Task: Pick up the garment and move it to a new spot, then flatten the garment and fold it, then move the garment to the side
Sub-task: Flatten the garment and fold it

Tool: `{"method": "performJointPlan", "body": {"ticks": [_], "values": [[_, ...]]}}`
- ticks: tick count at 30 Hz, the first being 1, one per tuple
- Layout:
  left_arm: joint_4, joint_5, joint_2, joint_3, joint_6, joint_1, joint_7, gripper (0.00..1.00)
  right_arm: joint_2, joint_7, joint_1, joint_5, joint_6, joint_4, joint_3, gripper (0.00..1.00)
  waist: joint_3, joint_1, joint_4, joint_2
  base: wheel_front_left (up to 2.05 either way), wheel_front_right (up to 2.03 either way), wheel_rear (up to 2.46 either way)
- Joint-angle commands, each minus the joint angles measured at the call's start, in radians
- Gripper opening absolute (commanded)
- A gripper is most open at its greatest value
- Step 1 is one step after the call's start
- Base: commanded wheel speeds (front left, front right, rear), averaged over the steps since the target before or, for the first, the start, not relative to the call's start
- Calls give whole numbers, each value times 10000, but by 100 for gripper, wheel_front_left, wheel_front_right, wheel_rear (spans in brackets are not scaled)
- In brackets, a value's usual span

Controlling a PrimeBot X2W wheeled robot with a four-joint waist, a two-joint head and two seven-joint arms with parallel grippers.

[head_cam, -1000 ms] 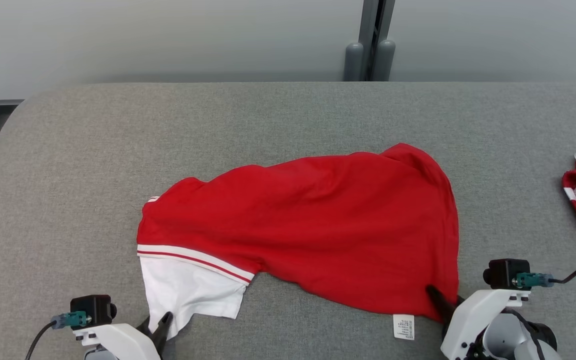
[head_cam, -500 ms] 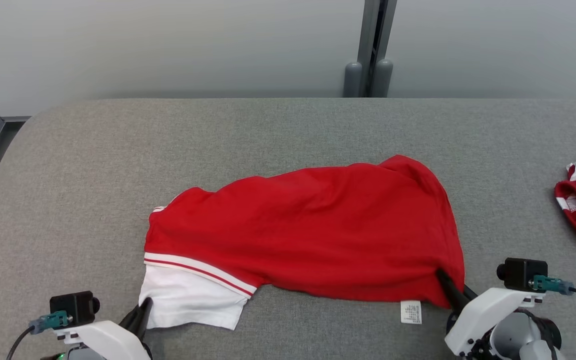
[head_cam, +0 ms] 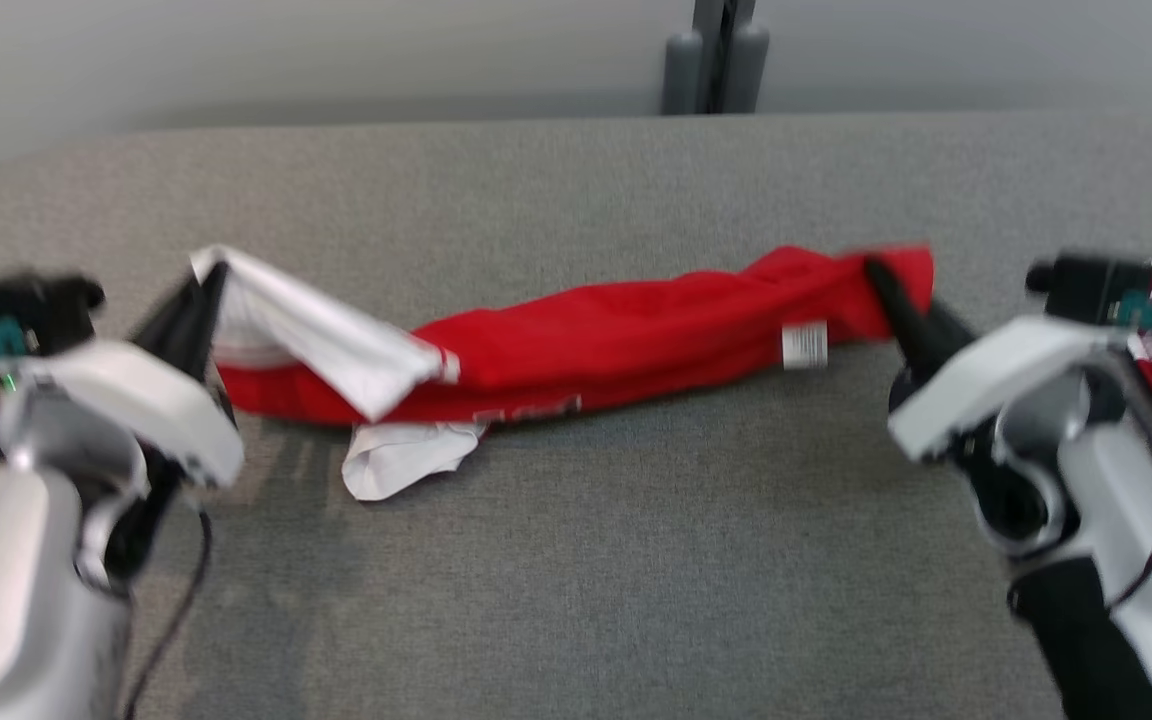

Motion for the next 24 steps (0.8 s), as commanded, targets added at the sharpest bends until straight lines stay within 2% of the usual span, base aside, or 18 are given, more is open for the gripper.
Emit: {"method": "performJointPlan", "body": {"ticks": [1, 5, 11, 17, 24], "values": [[189, 124, 219, -95, -55, -803, 62, 0, -231, 22, -746, 175, 23, 204, 138, 0, 631, 0, -160, 0, 0, 0, 0], [998, 246, 738, -451, -79, -3166, 83, 0, -409, -42, -3050, 948, 23, 966, 502, 0, 1518, 0, -300, 0, 0, 0, 0], [2634, 541, 1510, -1380, -87, -6799, -519, 0, -440, -436, -6408, 2064, 23, 2333, 879, 0, 2783, 0, -375, 0, 0, 0, 0], [4303, 545, 1749, -2275, -79, -10009, -1523, 0, -442, -1266, -9114, 2847, 23, 3418, 1287, 0, 3575, 0, -445, 0, 0, 0, 0], [6044, 829, 1844, -3090, -79, -12748, -2976, 0, -477, -2709, -11231, 3783, 23, 4214, 1423, 0, 3886, 0, -525, 0, 0, 0, 0]]}}
